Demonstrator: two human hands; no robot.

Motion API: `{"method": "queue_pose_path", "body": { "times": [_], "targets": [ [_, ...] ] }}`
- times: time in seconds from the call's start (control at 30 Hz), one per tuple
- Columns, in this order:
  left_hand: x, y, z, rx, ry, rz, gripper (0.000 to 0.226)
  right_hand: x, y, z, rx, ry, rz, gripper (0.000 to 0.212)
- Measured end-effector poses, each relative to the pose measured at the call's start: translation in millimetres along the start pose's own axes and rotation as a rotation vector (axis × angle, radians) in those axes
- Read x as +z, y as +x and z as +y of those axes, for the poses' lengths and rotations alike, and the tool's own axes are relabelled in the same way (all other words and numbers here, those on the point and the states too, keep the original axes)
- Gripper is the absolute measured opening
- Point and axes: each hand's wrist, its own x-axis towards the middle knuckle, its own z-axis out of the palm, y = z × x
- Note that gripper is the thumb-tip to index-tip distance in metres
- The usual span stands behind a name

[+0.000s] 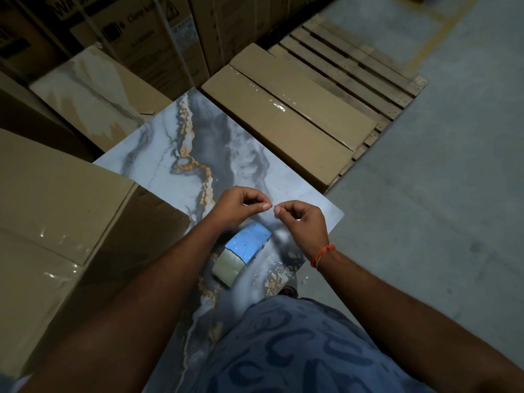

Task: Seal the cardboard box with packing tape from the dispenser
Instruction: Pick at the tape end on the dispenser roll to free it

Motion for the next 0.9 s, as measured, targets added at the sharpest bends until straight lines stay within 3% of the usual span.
{"method": "queue_pose_path", "body": {
  "times": [0.1, 0.2, 0.3, 0.4, 0.57, 0.73, 0.83, 0.9],
  "targets": [
    [-2.9, -11.7, 6.4, -0.065, -0.015, 0.084, 0.017, 2.2, -5.3, -1.4, -0.008, 0.004, -0.008, 0.009],
    [-8.2, -25.3, 4.9, -0.271, 0.052, 0.168, 0.030, 5.7, -10.7, -1.4, -0.017, -0.014, -0.025, 0.009],
    [-11.4, -40.2, 0.2, -0.491, 0.024, 0.094, 0.047, 11.0, -17.3, -0.9, -0.030, -0.050, -0.047, 0.009],
    [-9.2, -55.3, 3.5, -0.580, 0.093, 0.039, 0.055, 18.0, -24.9, 0.3, -0.047, -0.105, -0.071, 0.009],
    [-0.2, -69.0, 21.0, -0.744, -0.090, 0.038, 0.069, 28.7, -37.2, 2.8, -0.047, -0.187, -0.113, 0.009],
    [9.2, -71.3, 32.5, -0.780, -0.336, 0.147, 0.048, 36.1, -42.4, 2.6, -0.058, -0.235, -0.092, 0.008],
    [15.0, -71.9, 36.6, -0.748, -0.232, 0.209, 0.030, 36.2, -42.7, 0.9, -0.083, -0.253, -0.085, 0.007],
    [16.1, -71.2, 38.7, -0.742, -0.157, 0.254, 0.029, 35.5, -42.7, 1.0, -0.090, -0.250, -0.093, 0.008]
  ]
}}
